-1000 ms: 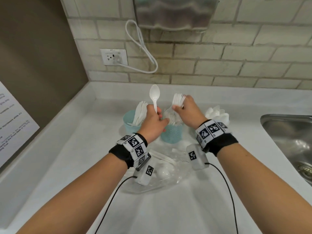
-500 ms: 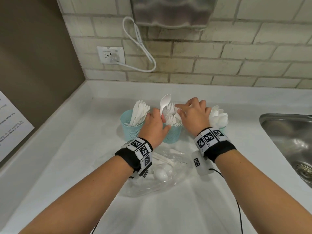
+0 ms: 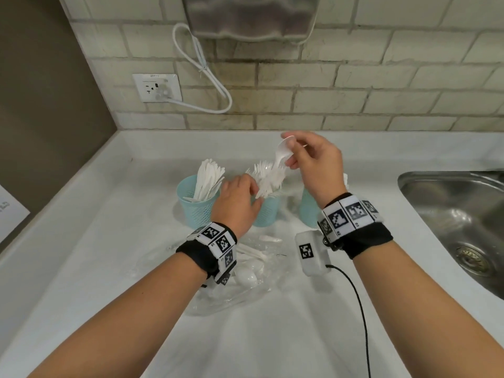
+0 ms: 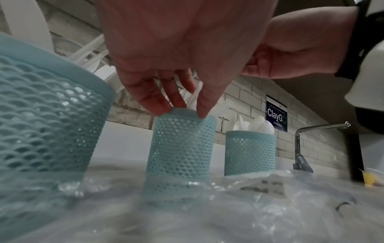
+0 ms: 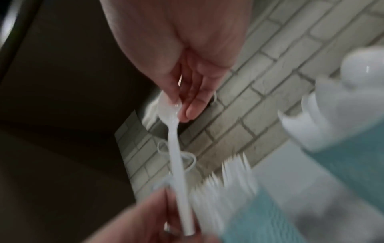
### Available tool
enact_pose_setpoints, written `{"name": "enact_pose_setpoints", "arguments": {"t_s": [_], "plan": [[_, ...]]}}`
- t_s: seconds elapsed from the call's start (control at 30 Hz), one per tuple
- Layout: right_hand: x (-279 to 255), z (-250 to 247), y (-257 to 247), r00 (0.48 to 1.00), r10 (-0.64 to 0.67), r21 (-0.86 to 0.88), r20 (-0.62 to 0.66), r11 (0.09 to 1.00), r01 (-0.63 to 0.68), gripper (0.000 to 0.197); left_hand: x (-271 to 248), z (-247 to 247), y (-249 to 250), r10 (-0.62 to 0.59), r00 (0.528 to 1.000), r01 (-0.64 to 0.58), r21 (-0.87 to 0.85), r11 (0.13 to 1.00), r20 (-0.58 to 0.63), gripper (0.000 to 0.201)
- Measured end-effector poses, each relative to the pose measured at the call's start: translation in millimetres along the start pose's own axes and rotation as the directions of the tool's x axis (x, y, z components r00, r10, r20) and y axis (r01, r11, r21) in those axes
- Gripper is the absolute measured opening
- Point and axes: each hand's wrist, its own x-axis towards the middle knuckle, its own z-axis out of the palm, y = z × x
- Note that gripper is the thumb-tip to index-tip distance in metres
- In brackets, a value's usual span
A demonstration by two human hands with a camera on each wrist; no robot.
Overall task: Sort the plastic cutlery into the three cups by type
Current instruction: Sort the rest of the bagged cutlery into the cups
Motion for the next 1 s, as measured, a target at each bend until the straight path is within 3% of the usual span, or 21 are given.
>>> {"name": "enact_pose_setpoints", "arguments": {"t_s": [0.2,0.4,0.47,0.53,0.63,0.7,0.77,0.83,0.87,0.9,0.93,1.0], "plan": [[11,-50,0,0.97,-0.189,-0.242,-0.153,0.959,0.149,0.024,2,3,2,0.041,0.999,-0.043,0.1,0.994,0.026,0.016],[-10,-55,33,0.973,-0.208,-0.446,-0.1,0.884,0.143,0.024,-7,-2,3,0.044,0.998,-0.047,0.064,0.997,0.049,0.017],[-20,-55,48,0.98,-0.188,-0.582,-0.058,0.804,0.119,0.024,-12,-8,-2,0.041,0.995,-0.041,-0.003,0.999,0.091,0.019],[-30,-55,59,0.995,-0.095,-0.756,-0.024,0.653,0.044,0.023,-20,-16,-8,0.048,0.988,-0.041,-0.054,0.998,0.144,0.018],[-39,-53,58,0.999,0.043,-0.86,-0.025,0.509,-0.044,0.028,-34,-33,-18,0.036,0.973,-0.013,-0.102,0.995,0.227,0.012],[-45,-45,43,0.998,-0.039,-0.841,-0.046,0.54,-0.018,0.033,-44,-46,-27,0.002,0.951,0.02,-0.069,0.997,0.31,0.014],[-57,-30,22,0.987,-0.161,-0.713,-0.014,0.693,0.103,0.029,-52,-59,-37,-0.046,0.921,0.059,-0.022,0.998,0.388,0.02],[-77,-6,3,0.984,-0.091,-0.476,0.153,0.866,0.154,0.022,-58,-71,-46,-0.082,0.875,0.077,0.031,0.997,0.477,0.03],[-90,5,-4,0.957,0.01,-0.415,0.288,0.903,0.115,0.019,-61,-77,-49,-0.109,0.84,0.074,0.087,0.993,0.532,0.034],[-102,17,-6,0.897,0.115,-0.422,0.426,0.902,0.084,0.018,-64,-82,-52,-0.148,0.799,0.06,0.167,0.984,0.584,0.035],[-113,28,-3,0.818,0.213,-0.482,0.534,0.872,0.088,0.023,-68,-86,-55,-0.195,0.76,0.04,0.255,0.966,0.621,0.036],[-128,43,10,0.676,0.409,-0.657,0.613,0.739,0.15,0.053,-77,-91,-64,-0.3,0.712,0.017,0.412,0.911,0.635,0.05]]}}
